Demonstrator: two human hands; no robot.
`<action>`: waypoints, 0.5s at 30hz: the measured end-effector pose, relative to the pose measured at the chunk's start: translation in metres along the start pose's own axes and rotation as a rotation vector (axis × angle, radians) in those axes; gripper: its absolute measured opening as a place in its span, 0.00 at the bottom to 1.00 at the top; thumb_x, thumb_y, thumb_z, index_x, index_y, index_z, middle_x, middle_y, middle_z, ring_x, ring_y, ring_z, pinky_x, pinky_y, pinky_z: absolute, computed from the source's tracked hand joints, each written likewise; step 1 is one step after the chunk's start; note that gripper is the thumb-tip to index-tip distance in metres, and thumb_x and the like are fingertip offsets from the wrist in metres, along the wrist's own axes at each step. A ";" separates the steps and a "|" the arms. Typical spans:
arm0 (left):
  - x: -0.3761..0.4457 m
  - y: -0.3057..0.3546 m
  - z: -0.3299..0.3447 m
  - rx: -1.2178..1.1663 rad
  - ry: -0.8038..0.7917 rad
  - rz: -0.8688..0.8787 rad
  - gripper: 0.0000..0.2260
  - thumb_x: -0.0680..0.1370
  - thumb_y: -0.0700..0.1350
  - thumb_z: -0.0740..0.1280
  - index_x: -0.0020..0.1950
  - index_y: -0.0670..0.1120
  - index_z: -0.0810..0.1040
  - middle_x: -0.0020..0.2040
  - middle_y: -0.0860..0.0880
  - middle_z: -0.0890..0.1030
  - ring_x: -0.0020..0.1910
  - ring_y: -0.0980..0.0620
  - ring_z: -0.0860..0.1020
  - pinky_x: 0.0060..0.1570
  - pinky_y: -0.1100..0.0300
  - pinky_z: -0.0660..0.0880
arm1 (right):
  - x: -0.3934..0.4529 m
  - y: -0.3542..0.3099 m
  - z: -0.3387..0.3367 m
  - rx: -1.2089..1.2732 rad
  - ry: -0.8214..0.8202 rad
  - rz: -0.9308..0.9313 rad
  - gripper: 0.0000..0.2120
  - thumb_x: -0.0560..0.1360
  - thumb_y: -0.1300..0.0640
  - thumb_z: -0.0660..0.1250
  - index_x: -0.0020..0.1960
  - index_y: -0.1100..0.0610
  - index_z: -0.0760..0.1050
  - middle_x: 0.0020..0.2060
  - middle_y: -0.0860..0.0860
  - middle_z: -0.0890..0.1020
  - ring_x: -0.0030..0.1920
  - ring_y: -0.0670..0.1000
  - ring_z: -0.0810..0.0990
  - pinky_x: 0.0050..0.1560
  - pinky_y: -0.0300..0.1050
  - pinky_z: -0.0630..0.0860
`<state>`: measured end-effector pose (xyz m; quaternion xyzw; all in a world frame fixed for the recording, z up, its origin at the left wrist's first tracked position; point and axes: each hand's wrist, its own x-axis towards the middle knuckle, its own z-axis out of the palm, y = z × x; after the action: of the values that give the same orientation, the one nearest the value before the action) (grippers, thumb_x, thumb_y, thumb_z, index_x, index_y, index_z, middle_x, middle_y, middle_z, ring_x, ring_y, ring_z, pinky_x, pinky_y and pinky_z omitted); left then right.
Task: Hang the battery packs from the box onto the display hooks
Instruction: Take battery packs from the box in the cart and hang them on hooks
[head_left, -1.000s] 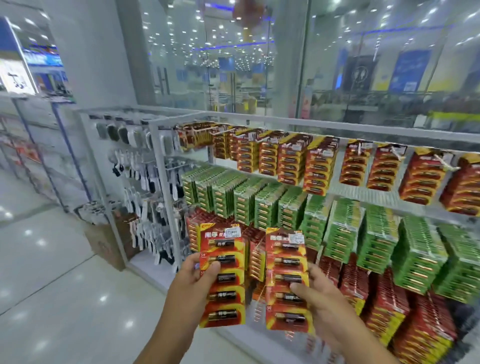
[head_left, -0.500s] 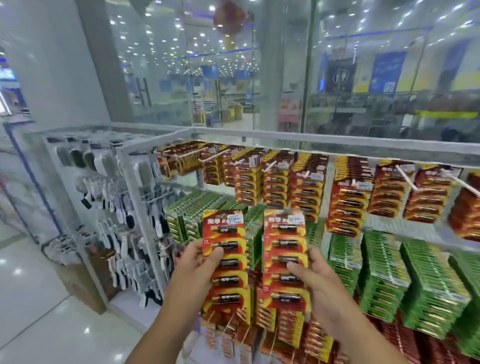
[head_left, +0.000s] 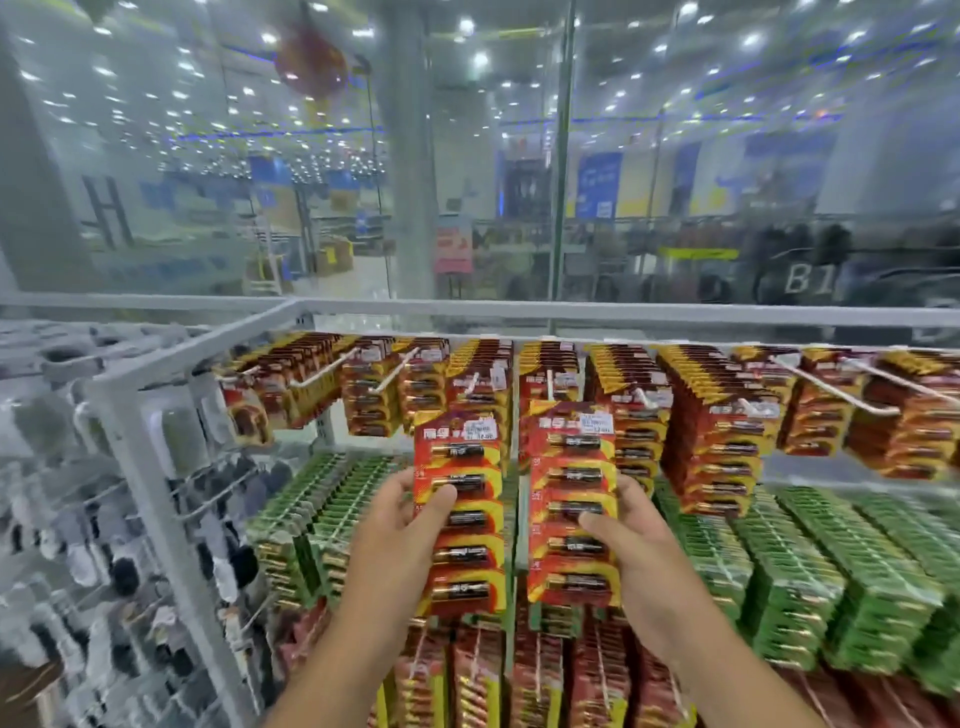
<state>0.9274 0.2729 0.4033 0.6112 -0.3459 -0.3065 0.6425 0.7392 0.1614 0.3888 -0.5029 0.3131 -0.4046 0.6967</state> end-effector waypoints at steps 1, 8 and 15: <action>0.006 0.003 -0.001 0.008 -0.011 0.002 0.03 0.84 0.50 0.67 0.54 0.59 0.75 0.41 0.58 0.81 0.32 0.75 0.78 0.26 0.76 0.71 | 0.005 0.003 0.002 0.016 0.022 -0.009 0.16 0.82 0.64 0.67 0.63 0.45 0.76 0.46 0.39 0.88 0.45 0.43 0.87 0.47 0.46 0.79; 0.059 -0.010 -0.007 -0.010 -0.027 0.004 0.19 0.78 0.62 0.71 0.67 0.61 0.76 0.61 0.61 0.83 0.58 0.62 0.82 0.58 0.56 0.78 | 0.030 0.009 0.015 0.004 0.102 -0.007 0.21 0.81 0.60 0.70 0.70 0.43 0.74 0.62 0.42 0.84 0.61 0.48 0.82 0.69 0.59 0.74; 0.086 -0.019 0.001 0.013 -0.021 0.005 0.21 0.75 0.65 0.71 0.65 0.61 0.76 0.59 0.59 0.85 0.56 0.58 0.84 0.56 0.54 0.80 | 0.050 0.014 0.008 -0.019 0.102 0.003 0.16 0.82 0.61 0.68 0.60 0.41 0.73 0.57 0.35 0.82 0.55 0.38 0.81 0.64 0.46 0.73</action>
<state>0.9761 0.2005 0.3907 0.6113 -0.3562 -0.3088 0.6357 0.7735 0.1233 0.3762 -0.4878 0.3529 -0.4256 0.6755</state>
